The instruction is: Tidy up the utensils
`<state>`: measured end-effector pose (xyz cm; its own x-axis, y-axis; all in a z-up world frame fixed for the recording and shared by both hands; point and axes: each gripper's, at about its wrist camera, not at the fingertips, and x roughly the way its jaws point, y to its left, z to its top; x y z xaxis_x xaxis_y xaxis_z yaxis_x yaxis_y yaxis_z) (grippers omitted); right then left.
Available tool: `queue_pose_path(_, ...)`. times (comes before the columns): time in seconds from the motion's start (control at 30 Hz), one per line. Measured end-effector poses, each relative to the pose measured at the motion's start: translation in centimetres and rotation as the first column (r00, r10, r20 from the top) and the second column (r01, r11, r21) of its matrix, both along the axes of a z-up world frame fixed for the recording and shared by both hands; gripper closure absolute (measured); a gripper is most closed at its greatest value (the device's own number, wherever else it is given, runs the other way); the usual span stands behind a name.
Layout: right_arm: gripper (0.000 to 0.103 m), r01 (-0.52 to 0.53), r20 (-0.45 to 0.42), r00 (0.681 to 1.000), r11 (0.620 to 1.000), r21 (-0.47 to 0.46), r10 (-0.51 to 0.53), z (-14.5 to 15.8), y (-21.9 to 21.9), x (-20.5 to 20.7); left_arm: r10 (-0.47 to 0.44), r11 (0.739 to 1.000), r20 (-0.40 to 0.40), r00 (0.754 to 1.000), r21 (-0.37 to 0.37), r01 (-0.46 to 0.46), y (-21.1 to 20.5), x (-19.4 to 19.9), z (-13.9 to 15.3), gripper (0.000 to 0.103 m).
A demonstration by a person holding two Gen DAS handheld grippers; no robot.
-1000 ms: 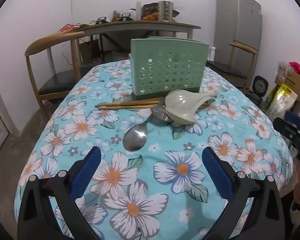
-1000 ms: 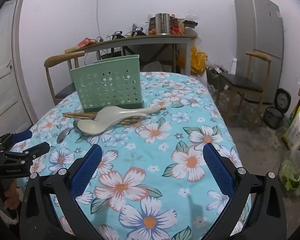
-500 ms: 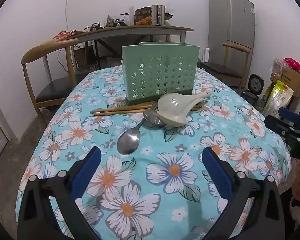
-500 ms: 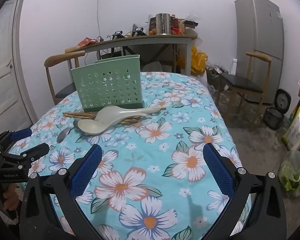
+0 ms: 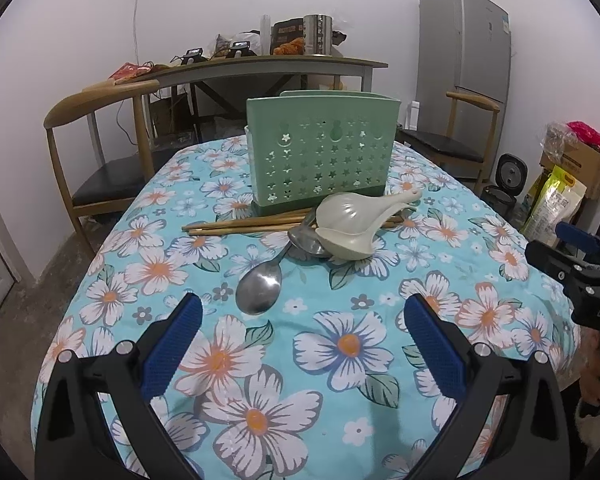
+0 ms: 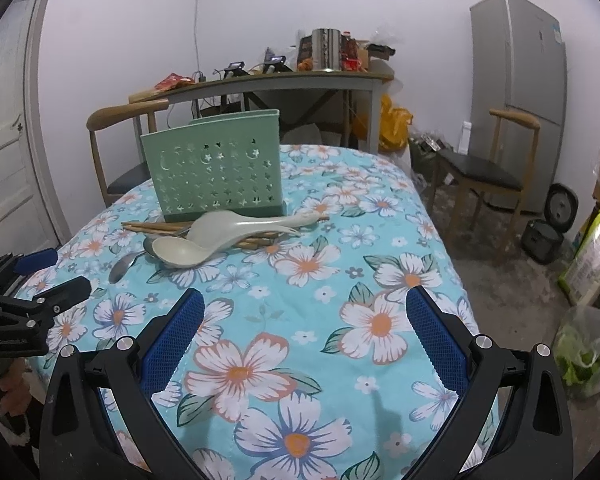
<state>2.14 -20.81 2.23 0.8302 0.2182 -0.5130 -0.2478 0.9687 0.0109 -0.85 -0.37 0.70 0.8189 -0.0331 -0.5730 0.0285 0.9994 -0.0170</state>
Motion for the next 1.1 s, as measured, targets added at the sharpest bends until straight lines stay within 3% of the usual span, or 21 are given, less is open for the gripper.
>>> queue_pose_path(0.57,0.006,0.008,0.003,1.0,1.0,0.007,-0.008,0.0,0.0,0.2,0.016,0.999,0.007,1.0,-0.041,-0.015,0.9,0.0,0.3,0.004)
queue_pose_path(1.1,0.006,-0.015,0.025,1.0,1.0,-0.007,0.015,0.3,0.8,-0.1,0.013,1.0,0.005,1.0,-0.028,-0.013,0.5,0.0,0.0,0.004)
